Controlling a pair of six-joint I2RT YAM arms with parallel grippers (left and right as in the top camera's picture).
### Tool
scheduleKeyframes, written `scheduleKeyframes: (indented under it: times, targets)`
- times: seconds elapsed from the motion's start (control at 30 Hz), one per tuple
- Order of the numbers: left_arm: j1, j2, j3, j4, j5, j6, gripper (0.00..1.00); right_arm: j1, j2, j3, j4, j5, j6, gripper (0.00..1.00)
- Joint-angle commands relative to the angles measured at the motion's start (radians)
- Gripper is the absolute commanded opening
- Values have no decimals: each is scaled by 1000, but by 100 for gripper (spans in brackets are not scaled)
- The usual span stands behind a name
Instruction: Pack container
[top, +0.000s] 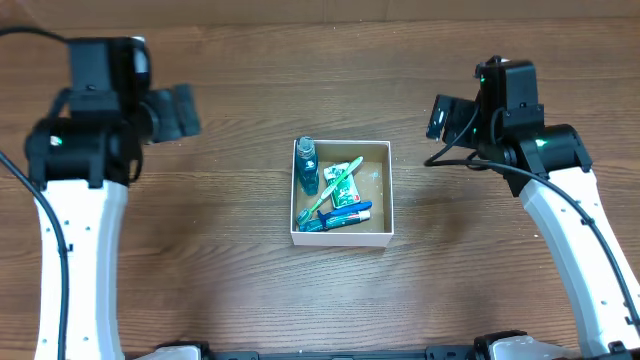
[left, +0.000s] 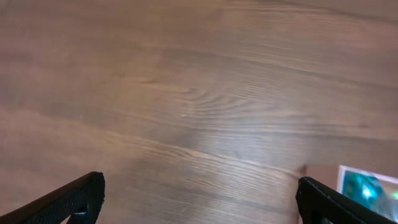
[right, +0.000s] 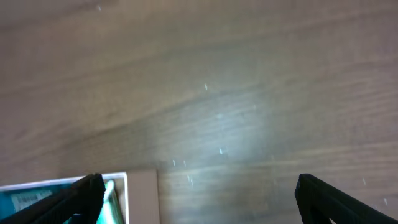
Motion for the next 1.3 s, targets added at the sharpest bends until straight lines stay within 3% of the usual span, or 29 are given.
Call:
scheduleKeyframes:
  times: [0.0, 0.13, 0.27, 0.5, 0.67, 0.83, 1.03, 1.27]
  targets:
    - [27, 46, -5, 13, 35, -48, 100, 1, 3, 21, 74, 11, -15, 100]
    - [23, 40, -5, -15, 94, 45, 100, 1, -4, 21, 26, 11, -29, 100]
    - [-1, -54, -19, -35, 87, 92, 100, 1, -78, 14, -47, 63, 78, 100]
    - [-99, -605, -458, 122, 64, 170, 100, 3, -387, -238, -9, 70, 116, 100]
    - [-101, -944, -708, 133, 65, 93, 100, 3, -613, -480, -19, 71, 123, 100]
    - [-101, -993, -777, 108, 65, 74, 100, 3, -656, -513, -130, 71, 122, 100]
    - [-101, -992, -777, -19, 65, 74, 100, 3, -618, -513, -138, 71, 122, 100]
    - [-101, -992, -777, -38, 65, 74, 100, 3, -569, -514, -156, 85, 122, 100]
